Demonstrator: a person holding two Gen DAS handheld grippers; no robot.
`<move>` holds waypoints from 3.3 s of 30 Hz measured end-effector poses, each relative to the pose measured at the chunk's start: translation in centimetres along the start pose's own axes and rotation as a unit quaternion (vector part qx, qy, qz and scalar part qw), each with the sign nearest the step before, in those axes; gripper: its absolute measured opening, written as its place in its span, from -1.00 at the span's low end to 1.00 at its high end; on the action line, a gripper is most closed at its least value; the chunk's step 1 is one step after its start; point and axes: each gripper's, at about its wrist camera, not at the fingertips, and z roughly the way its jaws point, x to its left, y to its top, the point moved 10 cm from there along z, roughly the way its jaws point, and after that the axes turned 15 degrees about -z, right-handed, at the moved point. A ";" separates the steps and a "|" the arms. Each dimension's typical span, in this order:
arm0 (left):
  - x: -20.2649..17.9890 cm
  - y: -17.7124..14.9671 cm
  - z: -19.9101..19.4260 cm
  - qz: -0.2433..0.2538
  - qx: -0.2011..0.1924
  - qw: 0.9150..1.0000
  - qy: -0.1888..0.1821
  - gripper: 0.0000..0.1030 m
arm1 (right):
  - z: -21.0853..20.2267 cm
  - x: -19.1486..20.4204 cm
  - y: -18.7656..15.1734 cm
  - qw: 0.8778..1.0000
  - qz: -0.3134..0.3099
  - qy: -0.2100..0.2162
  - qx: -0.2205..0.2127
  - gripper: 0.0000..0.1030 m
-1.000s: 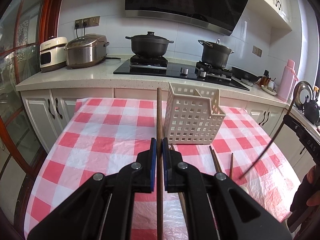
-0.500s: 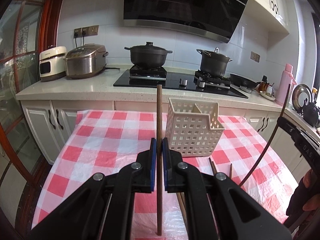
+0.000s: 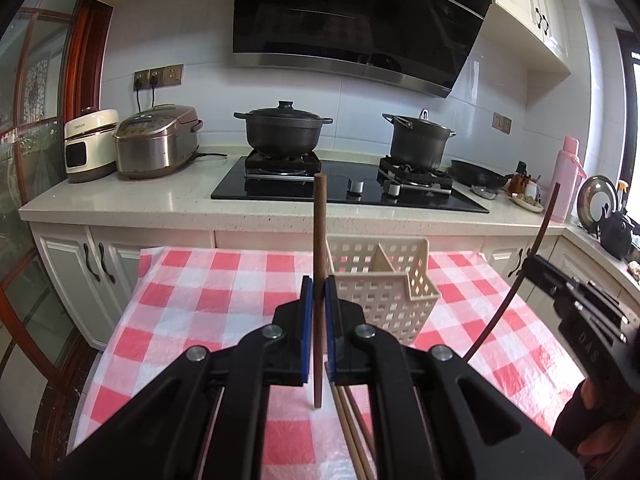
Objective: Organize utensils
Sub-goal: 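Lift both held chopsticks upright and carry them over the white caddy, then lower the chopsticks into the caddy and open both grippers, then withdraw both grippers and move them back to the remaining chopsticks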
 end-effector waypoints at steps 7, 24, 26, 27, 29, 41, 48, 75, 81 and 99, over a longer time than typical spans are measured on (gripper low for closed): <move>-1.8 2.2 0.4 0.014 -0.002 1.000 -0.013 -0.88 | 0.8 0.6 2.3 1.000 -0.020 0.006 -0.014 -0.84; -7.7 12.1 -2.3 0.034 -0.030 0.997 -0.060 -0.88 | 2.9 -1.8 10.0 0.998 -0.023 0.018 -0.048 -0.84; -8.3 13.3 -2.4 0.038 -0.039 0.997 -0.059 -0.88 | 3.6 -2.2 10.7 0.998 -0.019 0.021 -0.048 -0.84; -8.7 14.2 -2.4 0.043 -0.049 0.996 -0.056 -0.88 | 4.0 -2.4 11.0 0.998 -0.015 0.023 -0.048 -0.84; -9.2 15.3 -2.0 0.046 -0.058 0.996 -0.053 -0.88 | 4.8 -2.6 11.4 0.999 -0.012 0.024 -0.047 -0.84; -8.9 15.2 6.7 0.021 -0.018 0.999 -0.043 -0.88 | 11.1 -2.5 8.4 0.999 -0.002 0.042 0.007 -0.84; -7.0 10.8 10.6 0.013 0.047 0.998 -0.038 -0.88 | 13.3 -1.3 5.0 0.995 0.016 0.078 0.055 -0.84; -0.1 7.4 11.9 -0.030 0.048 0.998 0.031 0.21 | 12.5 -4.0 0.1 0.994 0.038 0.042 0.091 -0.30; 1.8 3.4 7.7 -0.032 0.021 0.998 0.044 0.67 | 8.6 -4.0 -4.1 0.993 0.038 0.032 0.108 -0.26; 5.4 -10.4 5.8 0.008 0.057 0.992 0.114 0.68 | 5.5 1.0 -16.4 0.974 0.045 0.053 0.214 -0.30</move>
